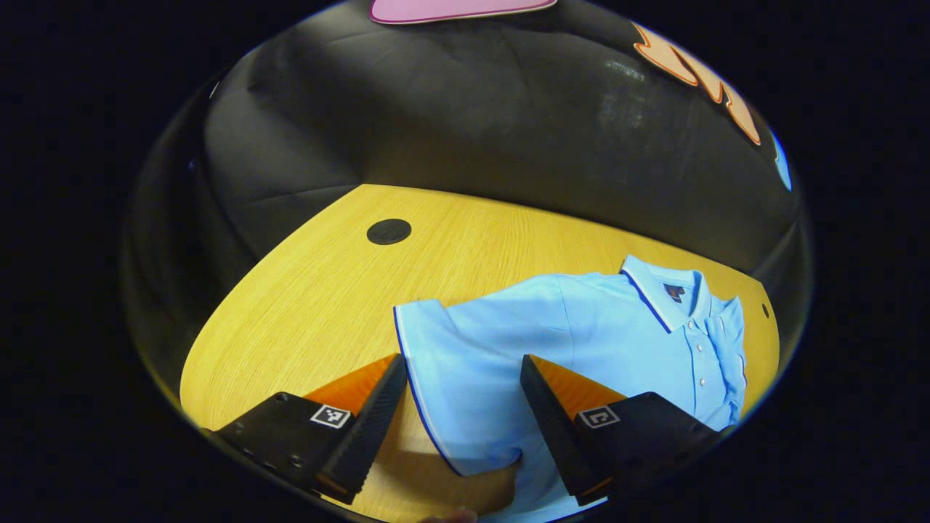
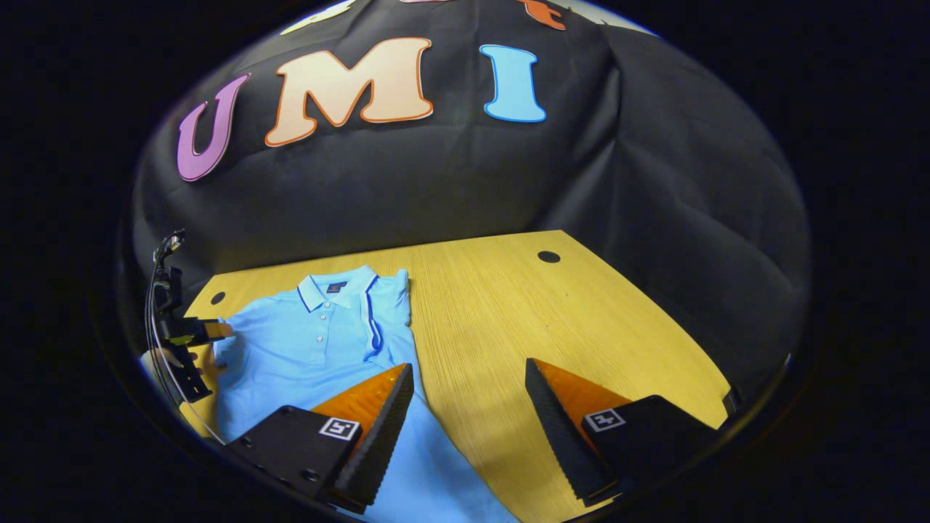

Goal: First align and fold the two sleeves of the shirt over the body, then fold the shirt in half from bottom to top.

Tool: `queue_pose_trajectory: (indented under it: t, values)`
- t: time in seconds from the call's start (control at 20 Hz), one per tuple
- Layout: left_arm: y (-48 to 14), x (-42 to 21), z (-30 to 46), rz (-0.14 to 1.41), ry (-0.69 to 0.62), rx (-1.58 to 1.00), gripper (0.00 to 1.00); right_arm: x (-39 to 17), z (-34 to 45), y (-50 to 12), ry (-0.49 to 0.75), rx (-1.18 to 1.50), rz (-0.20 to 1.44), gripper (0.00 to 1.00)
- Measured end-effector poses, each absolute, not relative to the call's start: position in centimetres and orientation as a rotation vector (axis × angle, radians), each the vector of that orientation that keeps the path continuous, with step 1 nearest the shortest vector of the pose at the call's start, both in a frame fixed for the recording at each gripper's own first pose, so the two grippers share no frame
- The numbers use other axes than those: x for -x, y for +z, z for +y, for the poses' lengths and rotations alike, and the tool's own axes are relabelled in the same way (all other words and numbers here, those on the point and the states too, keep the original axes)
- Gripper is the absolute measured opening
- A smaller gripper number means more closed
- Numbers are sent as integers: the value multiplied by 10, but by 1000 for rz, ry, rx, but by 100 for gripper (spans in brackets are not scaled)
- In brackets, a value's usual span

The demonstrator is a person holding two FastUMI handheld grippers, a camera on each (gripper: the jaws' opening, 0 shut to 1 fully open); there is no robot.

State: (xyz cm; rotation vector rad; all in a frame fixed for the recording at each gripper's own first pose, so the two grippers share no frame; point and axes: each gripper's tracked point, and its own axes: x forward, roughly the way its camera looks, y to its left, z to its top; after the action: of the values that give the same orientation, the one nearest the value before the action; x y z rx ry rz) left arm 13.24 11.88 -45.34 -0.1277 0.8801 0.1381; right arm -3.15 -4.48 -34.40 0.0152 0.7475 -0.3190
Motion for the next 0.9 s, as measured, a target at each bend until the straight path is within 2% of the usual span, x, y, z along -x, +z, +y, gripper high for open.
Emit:
queue_pose_trajectory:
  t: [0.15, 0.2, 0.25, 0.4, 0.45, 0.55, 0.6, 0.9]
  values:
    - [-457, -131, 124, 888, 151, 104, 96, 29, -38, -347, -303, -18, 755, 96]
    - [-453, -133, 122, 875, 151, 104, 86, 29, -36, -348, -298, -20, 755, 96]
    - [-453, -134, 122, 879, 142, 104, 81, 28, -34, -349, -291, -23, 756, 96]
    - [-455, -137, 106, 878, 88, 96, 50, 27, -29, -351, -267, -26, 750, 96]
    - [-455, -141, 101, 871, 58, 93, 42, 26, -28, -350, -258, -22, 743, 96]
    - [-453, -144, 98, 868, 65, 71, 6, 28, -27, -353, -237, -18, 742, 96]
    - [-453, -146, 99, 871, 73, 63, 0, 30, -27, -354, -230, -19, 743, 96]
    - [-431, -154, 83, 852, 94, 31, 0, 26, -42, -348, -196, -69, 743, 96]
